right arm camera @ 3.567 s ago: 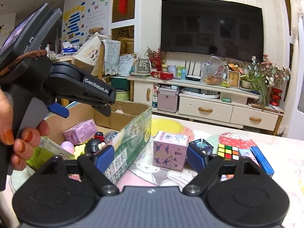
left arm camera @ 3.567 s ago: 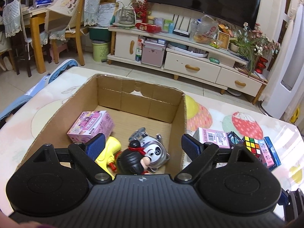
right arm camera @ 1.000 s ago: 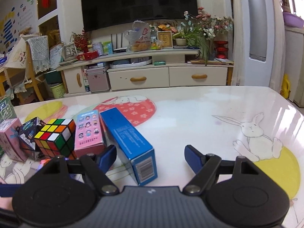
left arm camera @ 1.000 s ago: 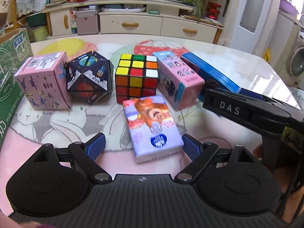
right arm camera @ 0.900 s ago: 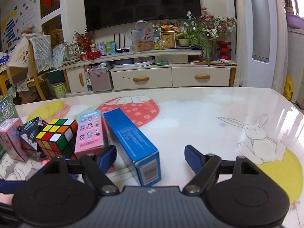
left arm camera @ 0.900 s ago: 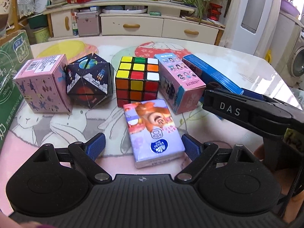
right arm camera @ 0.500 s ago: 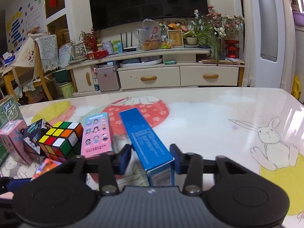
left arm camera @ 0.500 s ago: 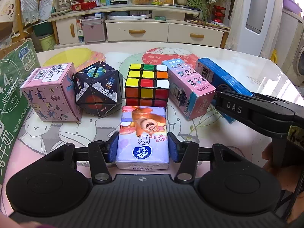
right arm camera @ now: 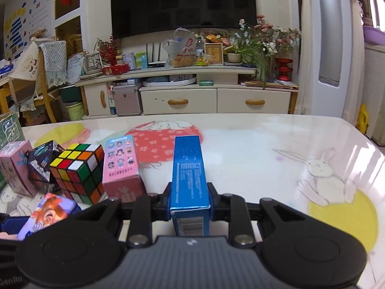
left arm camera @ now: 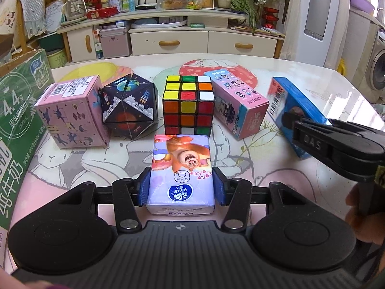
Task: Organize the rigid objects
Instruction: 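Lift the tissue pack with the left tool while the right lifts the blue box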
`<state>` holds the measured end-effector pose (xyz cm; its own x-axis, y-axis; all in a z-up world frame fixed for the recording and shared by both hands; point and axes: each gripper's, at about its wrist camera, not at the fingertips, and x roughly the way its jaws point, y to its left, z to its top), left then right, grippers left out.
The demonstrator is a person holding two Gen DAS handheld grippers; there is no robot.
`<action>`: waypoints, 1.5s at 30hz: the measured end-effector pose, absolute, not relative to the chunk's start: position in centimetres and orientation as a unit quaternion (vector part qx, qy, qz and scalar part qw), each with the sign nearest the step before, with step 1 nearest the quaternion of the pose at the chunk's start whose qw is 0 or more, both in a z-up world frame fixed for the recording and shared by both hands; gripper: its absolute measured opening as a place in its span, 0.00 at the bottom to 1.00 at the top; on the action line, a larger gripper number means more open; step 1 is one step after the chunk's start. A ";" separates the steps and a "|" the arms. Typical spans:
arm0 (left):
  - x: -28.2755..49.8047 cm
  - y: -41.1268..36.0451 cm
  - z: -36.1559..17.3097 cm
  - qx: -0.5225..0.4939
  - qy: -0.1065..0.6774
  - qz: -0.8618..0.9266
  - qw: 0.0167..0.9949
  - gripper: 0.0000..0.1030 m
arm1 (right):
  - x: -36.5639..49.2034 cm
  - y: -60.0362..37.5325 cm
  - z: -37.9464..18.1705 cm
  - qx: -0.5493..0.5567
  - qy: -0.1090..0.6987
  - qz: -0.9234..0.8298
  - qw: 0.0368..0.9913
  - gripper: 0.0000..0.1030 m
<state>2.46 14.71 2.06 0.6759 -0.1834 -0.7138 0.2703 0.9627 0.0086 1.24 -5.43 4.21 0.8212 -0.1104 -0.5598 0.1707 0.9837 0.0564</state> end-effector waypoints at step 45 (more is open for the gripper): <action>-2.4 21.5 3.3 0.005 0.404 -0.162 0.900 0.60 | -9.9 2.9 6.4 0.053 0.315 -0.087 0.944 0.22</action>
